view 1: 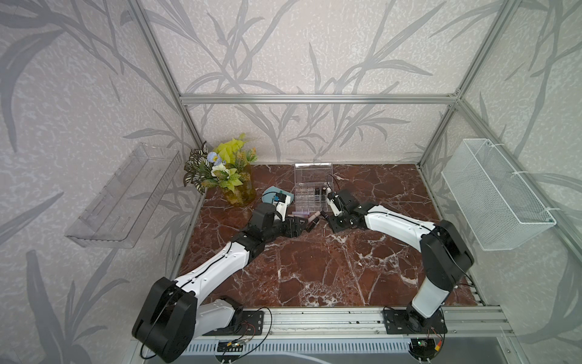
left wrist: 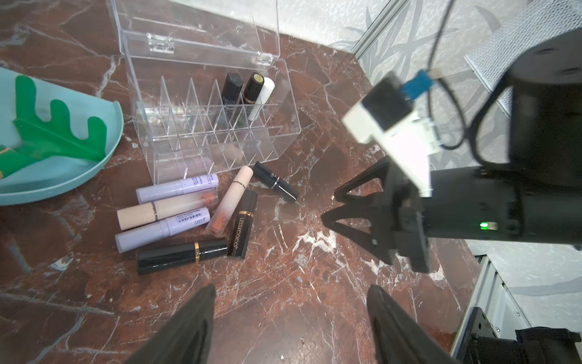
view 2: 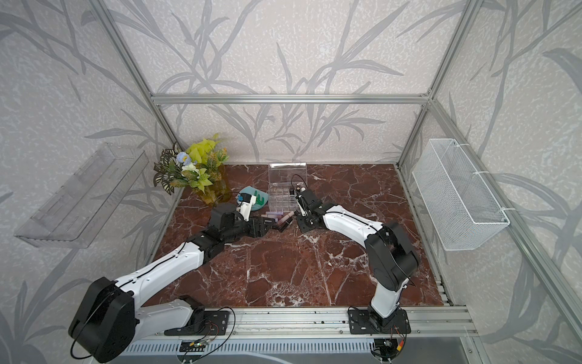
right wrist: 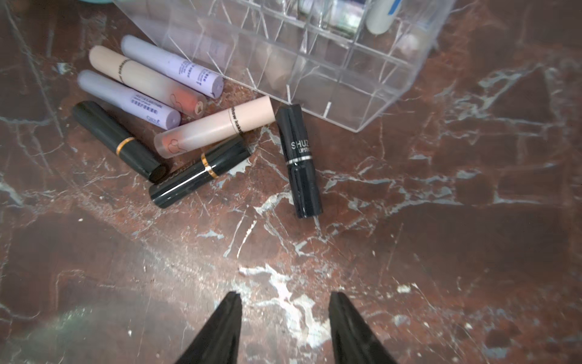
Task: Arrange the lipsticks in the organizer
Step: Pick up the lipstick at the center of the board.
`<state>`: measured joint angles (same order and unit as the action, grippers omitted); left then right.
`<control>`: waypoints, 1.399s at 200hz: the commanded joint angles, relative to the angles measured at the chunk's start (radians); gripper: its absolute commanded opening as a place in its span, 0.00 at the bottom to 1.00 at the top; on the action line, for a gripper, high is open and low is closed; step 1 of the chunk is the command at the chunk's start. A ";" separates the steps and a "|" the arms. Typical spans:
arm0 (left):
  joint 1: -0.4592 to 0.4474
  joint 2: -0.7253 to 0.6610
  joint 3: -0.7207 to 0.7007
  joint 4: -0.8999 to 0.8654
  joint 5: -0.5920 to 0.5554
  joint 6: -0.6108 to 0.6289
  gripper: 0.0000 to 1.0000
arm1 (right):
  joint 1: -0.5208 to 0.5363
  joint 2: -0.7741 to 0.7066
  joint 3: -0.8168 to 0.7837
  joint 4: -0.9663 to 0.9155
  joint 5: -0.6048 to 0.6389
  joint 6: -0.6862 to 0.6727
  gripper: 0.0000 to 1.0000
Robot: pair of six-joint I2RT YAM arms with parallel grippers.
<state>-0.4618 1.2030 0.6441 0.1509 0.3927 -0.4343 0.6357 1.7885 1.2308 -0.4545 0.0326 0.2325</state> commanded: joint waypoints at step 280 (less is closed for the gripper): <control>-0.014 0.063 0.081 -0.028 -0.120 0.052 0.78 | -0.071 0.262 0.147 0.062 -0.056 -0.046 0.44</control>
<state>-0.4713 1.2961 0.6880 0.1581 0.2783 -0.3935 0.5690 2.0361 1.3788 -0.4042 -0.0101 0.1898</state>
